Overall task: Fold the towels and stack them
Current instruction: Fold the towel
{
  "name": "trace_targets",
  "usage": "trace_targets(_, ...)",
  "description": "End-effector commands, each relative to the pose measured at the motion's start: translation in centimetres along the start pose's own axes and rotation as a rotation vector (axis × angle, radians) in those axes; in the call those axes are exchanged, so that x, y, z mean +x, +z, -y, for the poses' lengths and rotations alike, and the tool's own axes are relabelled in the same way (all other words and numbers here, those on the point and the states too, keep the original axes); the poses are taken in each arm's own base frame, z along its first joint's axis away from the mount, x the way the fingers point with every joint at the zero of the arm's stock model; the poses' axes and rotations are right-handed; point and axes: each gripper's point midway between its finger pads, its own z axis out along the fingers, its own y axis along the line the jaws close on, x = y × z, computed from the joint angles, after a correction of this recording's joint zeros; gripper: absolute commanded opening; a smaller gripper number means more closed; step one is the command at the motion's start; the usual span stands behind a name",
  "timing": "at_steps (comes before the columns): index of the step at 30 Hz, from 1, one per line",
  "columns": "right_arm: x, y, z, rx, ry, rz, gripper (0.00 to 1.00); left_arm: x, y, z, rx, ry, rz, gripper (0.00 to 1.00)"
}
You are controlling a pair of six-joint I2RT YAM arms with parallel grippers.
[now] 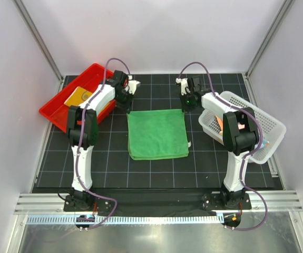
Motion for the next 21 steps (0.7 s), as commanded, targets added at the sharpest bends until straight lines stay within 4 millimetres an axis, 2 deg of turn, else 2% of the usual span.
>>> trace_targets(1, -2.3, -1.3, 1.2, 0.040, -0.028, 0.058, 0.01, -1.7, -1.7, -1.0, -0.044, 0.040, 0.048, 0.00)
trace_targets(9, -2.7, -2.2, 1.0, 0.036, -0.037, 0.068, 0.01, -1.4, -2.0, -0.7, -0.031, 0.040, 0.039, 0.00)
trace_targets(16, -3.3, -4.3, 1.0, 0.051, -0.038, 0.095, 0.01, -1.7, -3.7, -0.2, -0.040, 0.051, 0.059, 0.00)
trace_targets(19, -2.8, -5.1, 1.1, 0.067, -0.031, 0.102, 0.01, -1.6, -4.6, 0.3, -0.033, 0.056, 0.079, 0.00)
trace_targets(20, -1.9, -4.9, 1.0, 0.067, -0.025, 0.087, 0.01, -1.0, -4.7, 0.7, -0.029, 0.057, 0.071, 0.00)
trace_targets(21, -2.1, -5.6, 0.9, 0.069, -0.016, 0.105, 0.01, -1.1, -4.9, 0.8, -0.033, 0.060, 0.085, 0.00)
